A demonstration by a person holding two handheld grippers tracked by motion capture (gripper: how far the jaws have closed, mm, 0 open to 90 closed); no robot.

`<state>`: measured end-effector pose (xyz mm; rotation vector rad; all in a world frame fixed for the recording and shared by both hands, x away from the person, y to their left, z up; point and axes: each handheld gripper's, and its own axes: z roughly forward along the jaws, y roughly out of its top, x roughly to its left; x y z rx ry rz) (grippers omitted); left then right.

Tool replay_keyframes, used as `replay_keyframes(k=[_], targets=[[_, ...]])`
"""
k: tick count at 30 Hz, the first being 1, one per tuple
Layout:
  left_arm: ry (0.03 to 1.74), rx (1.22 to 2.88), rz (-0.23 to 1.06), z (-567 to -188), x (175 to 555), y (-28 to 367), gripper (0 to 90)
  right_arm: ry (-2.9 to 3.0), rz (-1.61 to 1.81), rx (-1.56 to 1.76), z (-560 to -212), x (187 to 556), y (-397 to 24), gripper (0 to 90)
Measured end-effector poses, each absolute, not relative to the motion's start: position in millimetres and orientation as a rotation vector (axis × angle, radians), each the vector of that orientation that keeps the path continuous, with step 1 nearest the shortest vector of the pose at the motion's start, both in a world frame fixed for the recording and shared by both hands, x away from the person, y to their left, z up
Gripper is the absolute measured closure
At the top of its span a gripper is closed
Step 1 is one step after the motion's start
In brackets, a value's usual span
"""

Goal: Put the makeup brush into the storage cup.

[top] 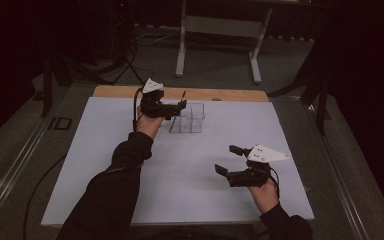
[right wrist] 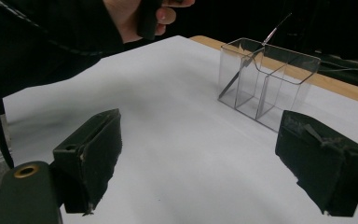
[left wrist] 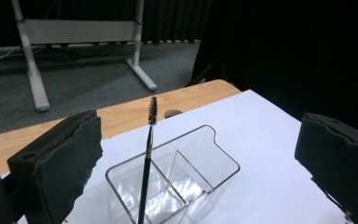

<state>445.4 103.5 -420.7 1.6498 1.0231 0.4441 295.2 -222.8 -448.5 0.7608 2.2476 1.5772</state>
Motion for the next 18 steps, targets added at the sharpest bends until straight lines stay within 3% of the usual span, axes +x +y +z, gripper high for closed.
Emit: replay_keyframes(k=[18], targets=[[0.92,1.685,0.41,-406,404,111,0.7,2.227,1.566,0.767,-447,296,-225,14.2]])
